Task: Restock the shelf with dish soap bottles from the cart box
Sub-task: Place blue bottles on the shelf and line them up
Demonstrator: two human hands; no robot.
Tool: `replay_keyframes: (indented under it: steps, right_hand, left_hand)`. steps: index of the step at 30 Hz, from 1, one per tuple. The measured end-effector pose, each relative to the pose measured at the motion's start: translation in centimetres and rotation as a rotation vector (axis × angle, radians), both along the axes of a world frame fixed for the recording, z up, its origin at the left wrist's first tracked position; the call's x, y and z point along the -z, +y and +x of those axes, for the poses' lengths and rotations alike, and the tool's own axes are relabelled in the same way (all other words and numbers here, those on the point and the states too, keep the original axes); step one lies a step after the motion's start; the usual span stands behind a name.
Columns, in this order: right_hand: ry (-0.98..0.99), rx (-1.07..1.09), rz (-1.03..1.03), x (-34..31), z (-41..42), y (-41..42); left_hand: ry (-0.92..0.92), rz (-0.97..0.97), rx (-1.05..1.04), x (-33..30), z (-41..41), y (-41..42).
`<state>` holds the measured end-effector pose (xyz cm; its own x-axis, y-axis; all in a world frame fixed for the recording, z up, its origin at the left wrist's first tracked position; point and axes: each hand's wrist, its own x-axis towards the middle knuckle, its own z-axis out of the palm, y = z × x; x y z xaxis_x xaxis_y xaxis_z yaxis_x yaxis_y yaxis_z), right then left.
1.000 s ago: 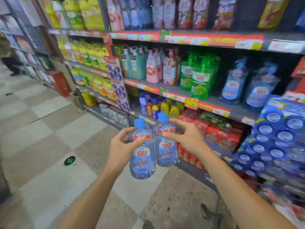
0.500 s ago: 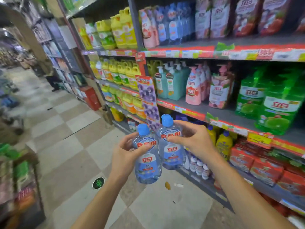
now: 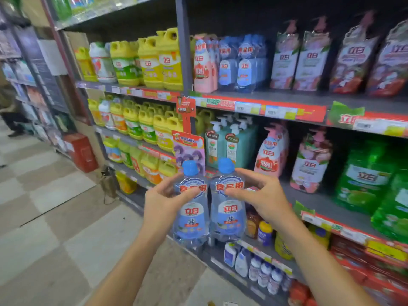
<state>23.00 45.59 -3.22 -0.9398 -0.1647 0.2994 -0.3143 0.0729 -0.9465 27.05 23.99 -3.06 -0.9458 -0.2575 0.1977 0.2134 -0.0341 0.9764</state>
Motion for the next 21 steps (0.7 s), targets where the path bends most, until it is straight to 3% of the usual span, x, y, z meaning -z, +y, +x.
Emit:
replay_keyframes:
  steps: [10,21]
  right_hand:
    - [0.077,0.257,0.009,-6.1,-11.7,-8.4]
    - [0.256,0.419,0.114,-17.0,-20.7,-6.3]
  left_hand:
    - [0.091,-0.076,0.261,-6.8,-15.9,-9.6]
    - [0.401,-0.125,0.521,-15.9,-30.5,-7.3]
